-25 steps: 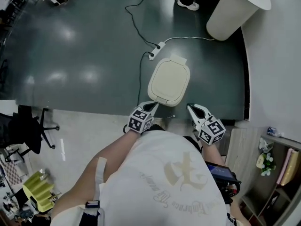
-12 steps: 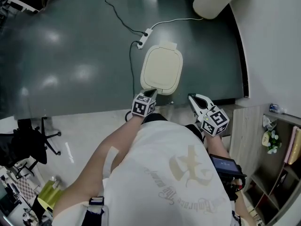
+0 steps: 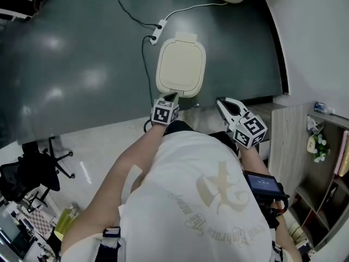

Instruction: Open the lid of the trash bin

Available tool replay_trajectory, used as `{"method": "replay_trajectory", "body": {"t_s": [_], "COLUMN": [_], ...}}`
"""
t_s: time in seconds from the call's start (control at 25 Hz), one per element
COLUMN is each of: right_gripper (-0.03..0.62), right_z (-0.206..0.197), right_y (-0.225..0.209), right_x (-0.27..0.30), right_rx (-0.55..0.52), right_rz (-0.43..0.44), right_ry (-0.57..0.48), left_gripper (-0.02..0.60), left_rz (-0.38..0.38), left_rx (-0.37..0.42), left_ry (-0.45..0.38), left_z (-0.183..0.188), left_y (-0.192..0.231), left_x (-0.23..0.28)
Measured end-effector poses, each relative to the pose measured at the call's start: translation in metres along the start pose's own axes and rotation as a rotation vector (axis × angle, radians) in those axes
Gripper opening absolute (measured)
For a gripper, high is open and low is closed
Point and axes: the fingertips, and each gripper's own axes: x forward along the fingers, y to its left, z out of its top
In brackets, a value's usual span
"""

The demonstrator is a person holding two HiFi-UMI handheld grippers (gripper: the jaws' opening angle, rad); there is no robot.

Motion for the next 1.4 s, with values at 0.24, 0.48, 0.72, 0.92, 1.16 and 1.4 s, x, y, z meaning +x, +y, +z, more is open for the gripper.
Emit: {"method": "replay_trajectory", "body": {"t_s": [0.24,0.48,0.72,0.92,1.16,1.4], "right_gripper": [0.006,0.006,0.006,0.006,0.006,0.006], "right_z": [0.001,-0.001,-0.011,-0.013,-0.01,-0.014], "right_y": [-0.001,-0.004,-0.008,-0.011,-0.011,-0.005], "right_x": [0.016,0.016,0.011,0.007,0.002,-0.004], "right_rx": [0.012,0.023,0.035,0.036,0.029,0.024], "right_rz": [0.01,0.017,0.009,-0.005,-0.02,-0.036], "right_ry": [-0.01,-0.017,-0.006,-0.006,-0.019,-0.014], "left_gripper": [0.014,0.015,0.015,0.015,0.015,0.015], "left_rz": [-0.001,0.035,0.074,0.078,0.073,0.06], "left_rx": [0.006,0.086,0.071,0.092,0.111,0.079], "left_ry": [0.009,0.041,0.07,0.09,0.079,0.089], "left_z": [-0.004,-0.002,-0.006,-0.004,-0.005,-0.007], "left_y": [0.011,0.002,-0.001,-0.003,-0.003,-0.007], "left_x": [-0.001,0.002,0.006,0.011,0.011,0.012]}}
